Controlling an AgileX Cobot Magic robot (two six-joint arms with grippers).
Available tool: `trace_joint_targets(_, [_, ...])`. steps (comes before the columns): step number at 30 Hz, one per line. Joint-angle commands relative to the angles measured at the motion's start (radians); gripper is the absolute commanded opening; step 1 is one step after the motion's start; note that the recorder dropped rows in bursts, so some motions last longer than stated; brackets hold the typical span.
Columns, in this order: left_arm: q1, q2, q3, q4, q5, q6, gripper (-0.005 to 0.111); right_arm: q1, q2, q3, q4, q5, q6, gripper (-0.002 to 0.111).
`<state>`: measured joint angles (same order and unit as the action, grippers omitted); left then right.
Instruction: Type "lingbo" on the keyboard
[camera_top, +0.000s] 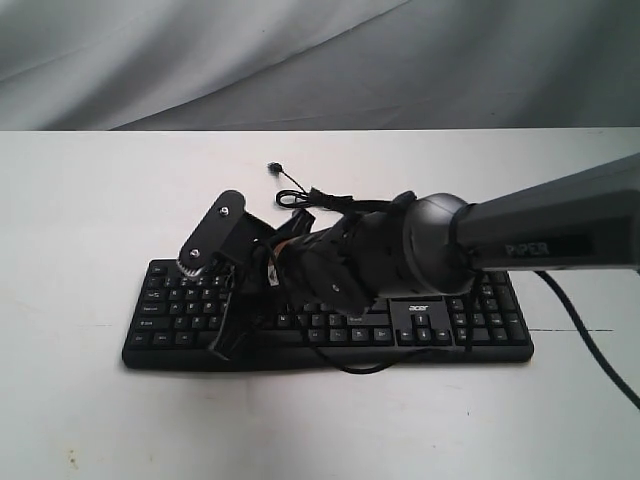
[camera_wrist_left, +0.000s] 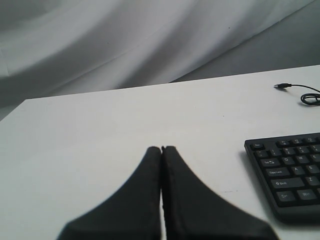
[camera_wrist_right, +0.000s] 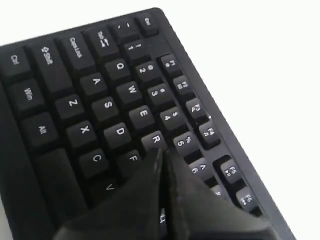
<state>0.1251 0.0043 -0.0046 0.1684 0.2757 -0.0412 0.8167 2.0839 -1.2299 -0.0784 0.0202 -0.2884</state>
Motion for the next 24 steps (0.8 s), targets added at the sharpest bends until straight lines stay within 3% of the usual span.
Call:
trace_joint_targets(1, [-0.007, -0.004, 0.005, -0.002, -0.01, -0.004, 0.0, -0.002, -0.047, 0.024, -0.012, 0.0, 0.001, 0.0])
trace_joint_targets(24, [-0.007, -0.004, 0.005, -0.002, -0.01, -0.004, 0.0, 0.041, -0.032, 0.096, 0.015, -0.051, 0.009, 0.0])
